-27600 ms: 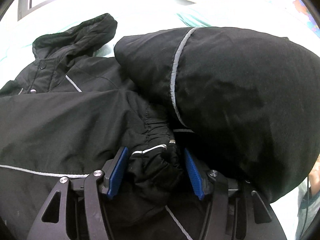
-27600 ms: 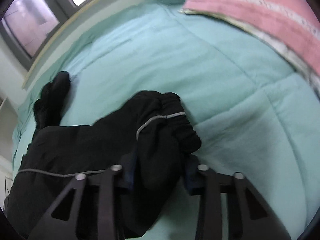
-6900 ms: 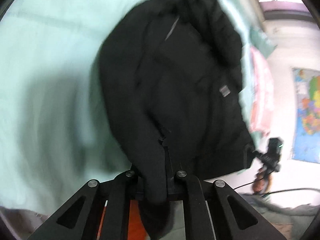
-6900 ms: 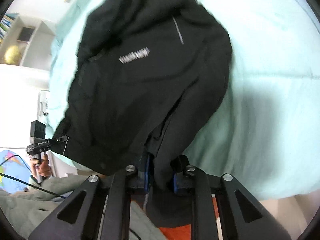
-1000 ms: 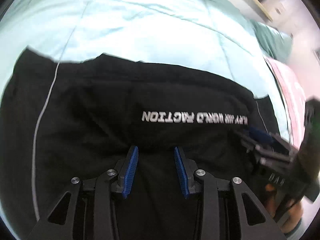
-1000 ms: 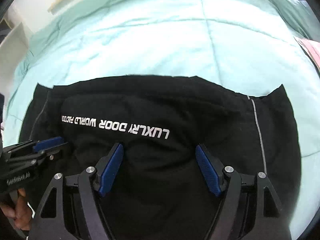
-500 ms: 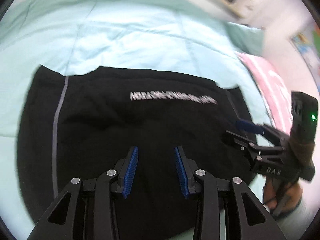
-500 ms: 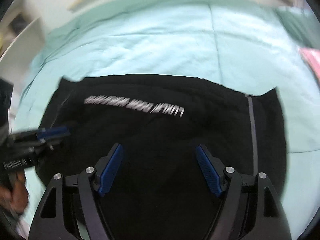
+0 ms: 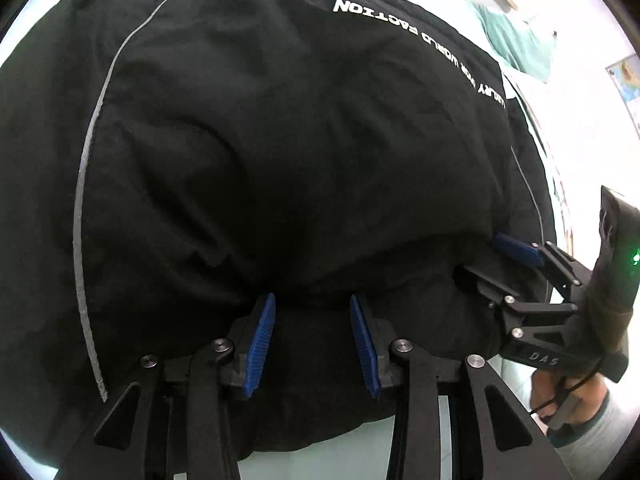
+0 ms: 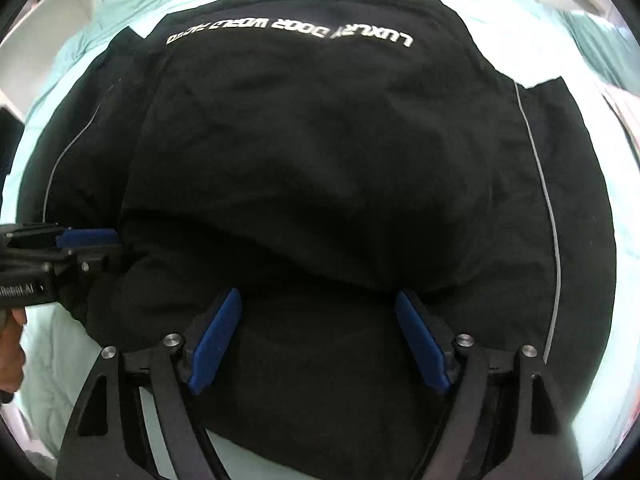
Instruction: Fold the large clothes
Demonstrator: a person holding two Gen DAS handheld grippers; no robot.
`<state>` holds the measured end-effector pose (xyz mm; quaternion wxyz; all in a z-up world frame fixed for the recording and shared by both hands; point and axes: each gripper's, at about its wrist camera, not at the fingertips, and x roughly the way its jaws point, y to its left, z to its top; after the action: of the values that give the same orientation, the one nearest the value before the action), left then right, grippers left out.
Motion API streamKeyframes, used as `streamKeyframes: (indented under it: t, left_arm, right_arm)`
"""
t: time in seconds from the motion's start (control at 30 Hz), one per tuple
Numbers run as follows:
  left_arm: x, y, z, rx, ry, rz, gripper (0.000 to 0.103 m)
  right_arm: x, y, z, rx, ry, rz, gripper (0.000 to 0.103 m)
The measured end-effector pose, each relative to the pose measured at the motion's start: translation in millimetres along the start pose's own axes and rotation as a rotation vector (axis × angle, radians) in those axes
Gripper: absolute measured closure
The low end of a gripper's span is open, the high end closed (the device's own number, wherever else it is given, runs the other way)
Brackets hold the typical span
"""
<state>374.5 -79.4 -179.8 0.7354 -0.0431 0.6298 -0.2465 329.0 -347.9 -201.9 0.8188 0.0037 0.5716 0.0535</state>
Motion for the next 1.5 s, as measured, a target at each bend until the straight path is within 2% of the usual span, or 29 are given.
streamKeyframes:
  t: [0.13,0.23,0.4,0.47,0.57,0.63,0.7,0.77,0.83,0.93,1.1,1.27,1.37,1.4,1.43,1.5]
  left_arm:
    - [-12,-1,-11,0.034,-0.016,-0.006,0.063]
    - [-36,-3,-15,-0.005,-0.028,-0.031,0.063]
    - [-101,9,-24,0.02,-0.151,0.017,0.063]
    - [-123,29,-24,0.007,-0.184,0.043,0.063]
    - [-155,63,-27,-0.023,-0.217,0.095,0.063]
    - [-172,96,-22,-0.037,-0.231,0.145,0.063]
    - [-175,111,-14,-0.039,-0.231,0.193,0.063]
    - [-175,125,-6,-0.037,-0.231,0.19,0.062]
    - [-156,124,11,-0.059,-0.209,0.166,0.063]
    - [-132,141,28,-0.108,-0.164,0.066,0.063]
    - [-98,173,42,-0.234,-0.087,-0.101,0.063]
    - [-75,202,40,-0.343,-0.044,-0.253,0.061]
    - [-53,211,37,-0.395,0.001,-0.368,0.045]
    - [-41,215,35,-0.427,0.032,-0.433,0.044]
    - [-33,216,34,-0.448,0.049,-0.468,0.044]
    - [-20,217,34,-0.473,0.058,-0.501,0.043]
  right_arm:
    - [4,7,-1,0.026,-0.023,-0.007,0.016]
    - [-11,7,-1,0.061,-0.022,0.011,0.016]
    - [-51,-14,-5,0.137,-0.058,0.024,0.016]
    - [-73,-30,-1,0.188,-0.093,0.029,0.016]
    - [-98,-67,11,0.256,-0.125,-0.025,0.016]
    - [-105,-105,1,0.298,-0.124,-0.05,0.016]
    - [-109,-129,-5,0.338,-0.129,-0.063,0.016]
    - [-107,-149,-17,0.363,-0.123,-0.064,0.016]
    - [-102,-158,-21,0.373,-0.113,-0.065,0.016]
    - [-93,-172,-22,0.379,-0.087,-0.06,0.016]
    - [-59,-197,-21,0.423,-0.033,0.042,0.016]
    - [-23,-225,-32,0.537,0.019,0.276,0.016]
    - [-1,-235,-37,0.575,0.048,0.425,0.016]
    - [7,-238,-39,0.598,0.072,0.466,0.016]
    - [17,-243,-41,0.631,0.095,0.519,0.016]
    - [24,-248,-41,0.644,0.089,0.581,0.016]
